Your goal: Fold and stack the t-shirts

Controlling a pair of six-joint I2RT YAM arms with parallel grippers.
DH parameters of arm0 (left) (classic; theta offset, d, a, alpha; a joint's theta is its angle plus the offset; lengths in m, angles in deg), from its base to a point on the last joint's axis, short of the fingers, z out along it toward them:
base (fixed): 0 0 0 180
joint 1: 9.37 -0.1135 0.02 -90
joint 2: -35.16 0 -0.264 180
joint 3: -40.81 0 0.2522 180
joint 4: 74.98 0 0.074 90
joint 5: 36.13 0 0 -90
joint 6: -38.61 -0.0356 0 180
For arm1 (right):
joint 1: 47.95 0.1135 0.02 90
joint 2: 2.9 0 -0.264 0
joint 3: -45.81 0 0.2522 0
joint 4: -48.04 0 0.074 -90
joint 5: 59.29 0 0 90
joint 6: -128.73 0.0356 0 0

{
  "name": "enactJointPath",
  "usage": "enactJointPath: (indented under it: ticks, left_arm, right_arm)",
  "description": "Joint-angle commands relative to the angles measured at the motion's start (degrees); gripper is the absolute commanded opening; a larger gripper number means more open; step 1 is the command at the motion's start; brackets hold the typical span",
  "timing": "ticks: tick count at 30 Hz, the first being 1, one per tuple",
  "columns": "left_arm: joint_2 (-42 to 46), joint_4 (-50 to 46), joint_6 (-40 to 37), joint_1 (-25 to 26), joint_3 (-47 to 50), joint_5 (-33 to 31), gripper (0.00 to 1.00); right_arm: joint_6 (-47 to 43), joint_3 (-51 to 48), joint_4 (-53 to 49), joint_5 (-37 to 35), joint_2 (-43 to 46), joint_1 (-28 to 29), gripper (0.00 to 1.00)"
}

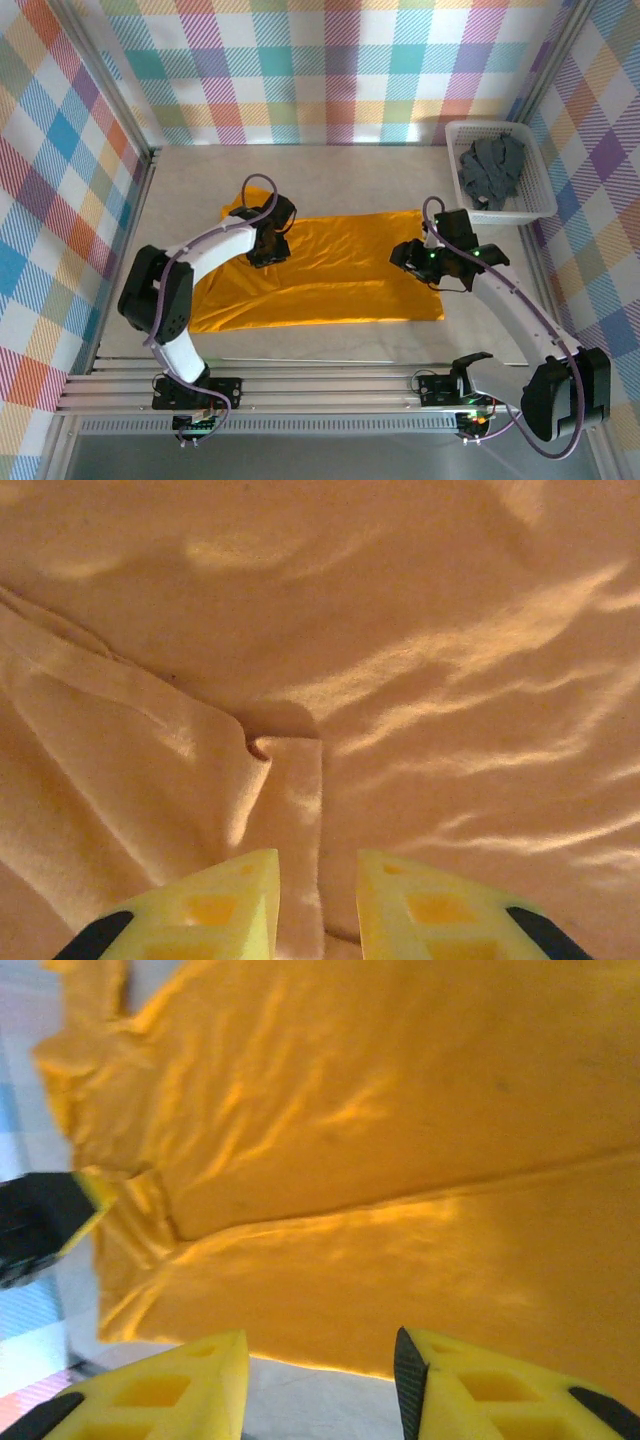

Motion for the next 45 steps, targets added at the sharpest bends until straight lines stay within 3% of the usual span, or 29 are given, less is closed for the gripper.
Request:
enactJointPath:
  ticks: [1, 19, 34, 45]
  left_arm:
    - [-2.0, -1.8, -4.1, 1.2, -2.5, -5.1, 0.29]
    - [-9.6, 0.2, -7.0, 1.9, -4.0, -5.4, 0.29]
    - [-10.8, -4.6, -6.3, 5.6, -6.2, -14.8, 0.24]
    - [-14.0, -4.6, -6.6, 5.5, -7.6, -14.6, 0.24]
  right_arm:
    - [0.1, -1.2, 8.1, 7.4, 2.2, 0.3, 0.45]
    - [2.0, -1.6, 8.9, 7.8, 0.9, 0.3, 0.45]
    - [2.3, -1.4, 9.0, 7.8, 0.6, 0.3, 0.44]
    - [2.1, -1.4, 8.7, 7.8, 0.7, 0.3, 0.44]
